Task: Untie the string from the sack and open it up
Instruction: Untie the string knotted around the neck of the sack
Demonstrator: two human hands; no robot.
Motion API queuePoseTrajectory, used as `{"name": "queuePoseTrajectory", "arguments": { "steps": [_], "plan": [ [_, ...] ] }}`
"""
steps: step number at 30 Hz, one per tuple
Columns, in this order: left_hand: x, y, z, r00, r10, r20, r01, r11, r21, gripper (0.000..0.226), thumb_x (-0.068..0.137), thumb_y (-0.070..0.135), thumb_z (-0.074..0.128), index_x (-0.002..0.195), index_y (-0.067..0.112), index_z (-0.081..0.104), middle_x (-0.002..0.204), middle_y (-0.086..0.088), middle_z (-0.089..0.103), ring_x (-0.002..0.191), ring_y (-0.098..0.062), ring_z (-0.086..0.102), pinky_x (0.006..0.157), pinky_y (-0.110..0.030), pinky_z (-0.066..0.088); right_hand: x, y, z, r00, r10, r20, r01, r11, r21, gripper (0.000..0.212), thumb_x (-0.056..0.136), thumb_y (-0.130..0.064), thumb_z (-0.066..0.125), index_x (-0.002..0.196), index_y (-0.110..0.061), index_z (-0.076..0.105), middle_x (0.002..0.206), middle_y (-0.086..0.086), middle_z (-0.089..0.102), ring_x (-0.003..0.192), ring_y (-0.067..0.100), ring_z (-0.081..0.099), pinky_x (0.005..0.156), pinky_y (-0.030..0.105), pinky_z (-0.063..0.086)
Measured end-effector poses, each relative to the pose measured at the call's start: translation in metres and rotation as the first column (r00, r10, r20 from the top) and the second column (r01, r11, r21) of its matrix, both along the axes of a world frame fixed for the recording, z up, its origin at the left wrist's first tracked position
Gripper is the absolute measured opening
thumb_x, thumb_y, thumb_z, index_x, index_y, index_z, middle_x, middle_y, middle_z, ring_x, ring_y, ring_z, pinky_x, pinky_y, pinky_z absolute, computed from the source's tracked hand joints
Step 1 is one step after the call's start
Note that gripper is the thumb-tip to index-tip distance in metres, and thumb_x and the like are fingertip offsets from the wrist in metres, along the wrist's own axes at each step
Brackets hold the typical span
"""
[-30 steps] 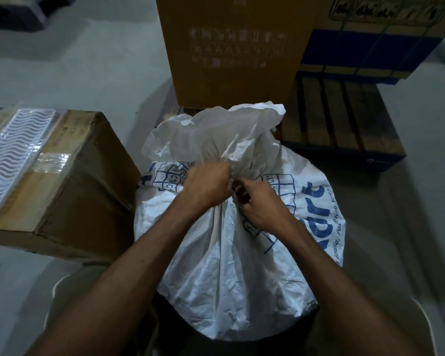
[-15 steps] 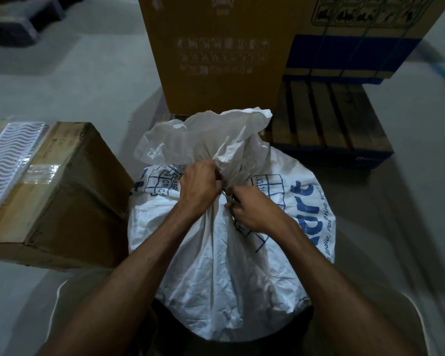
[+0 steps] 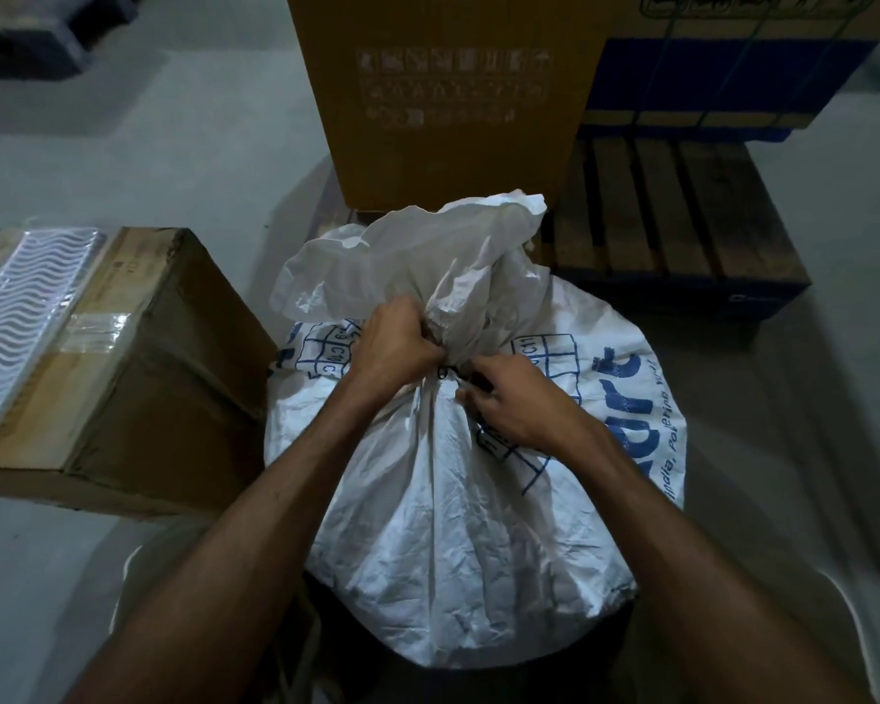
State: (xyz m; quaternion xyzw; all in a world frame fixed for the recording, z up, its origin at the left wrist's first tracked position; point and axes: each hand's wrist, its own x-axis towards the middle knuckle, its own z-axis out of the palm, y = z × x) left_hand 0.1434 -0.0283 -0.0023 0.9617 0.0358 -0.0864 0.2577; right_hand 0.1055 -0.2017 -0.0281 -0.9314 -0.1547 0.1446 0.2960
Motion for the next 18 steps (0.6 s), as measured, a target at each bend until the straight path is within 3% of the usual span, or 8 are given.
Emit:
{"name": "queuePoseTrajectory", "arguments": {
  "steps": [3, 6, 14, 18],
  "plan": [
    [0.000, 0.000, 0.002, 1.000, -0.020, -0.016, 0.020, 1.000, -0.012, 0.019, 0.069, 0.013, 0.073, 0.056, 0.008, 0.060, 0.053, -0.005, 0.056, 0.056, -0.024, 0.061, 0.048, -0.030, 0.043, 0.001, -0.001, -0.002, 1.000, 0.001, 0.007, -0.001, 1.000, 0.010, 0.019, 0.098, -0.035, 0.063, 0.106, -0.018, 0.066, 0.099, 0.002, 0.068, 0.083, 0.019, 0.064, 0.074, 0.044, 0.057],
    [-0.005, -0.001, 0.006, 0.999, -0.048, -0.005, 0.048, 0.998, -0.032, 0.031, 0.072, 0.012, 0.068, 0.050, 0.014, 0.047, 0.048, 0.000, 0.045, 0.046, -0.016, 0.046, 0.045, -0.025, 0.028, 0.002, -0.001, -0.004, 1.000, -0.004, 0.015, 0.003, 1.000, 0.018, 0.018, 0.098, -0.035, 0.064, 0.106, -0.019, 0.065, 0.098, 0.001, 0.067, 0.082, 0.018, 0.063, 0.074, 0.044, 0.057],
    [-0.005, 0.018, 0.009, 0.997, -0.070, -0.046, 0.066, 0.995, -0.074, 0.041, 0.090, 0.026, 0.058, 0.052, 0.018, 0.044, 0.051, -0.001, 0.047, 0.048, -0.021, 0.042, 0.052, -0.029, 0.029, 0.003, 0.001, -0.001, 0.996, -0.013, 0.088, 0.009, 0.999, 0.051, 0.012, 0.097, -0.031, 0.064, 0.095, -0.020, 0.067, 0.086, -0.004, 0.068, 0.074, 0.012, 0.062, 0.069, 0.044, 0.057],
    [-0.004, 0.030, 0.007, 0.998, -0.032, -0.046, 0.026, 0.991, -0.128, 0.034, 0.088, 0.027, 0.059, 0.058, 0.011, 0.059, 0.053, -0.006, 0.053, 0.050, -0.019, 0.047, 0.053, -0.033, 0.038, 0.001, 0.004, 0.002, 0.979, -0.016, 0.206, -0.006, 0.995, 0.103, 0.013, 0.095, -0.027, 0.066, 0.103, -0.017, 0.068, 0.095, -0.002, 0.069, 0.082, 0.015, 0.063, 0.073, 0.043, 0.056]
  ]
}}
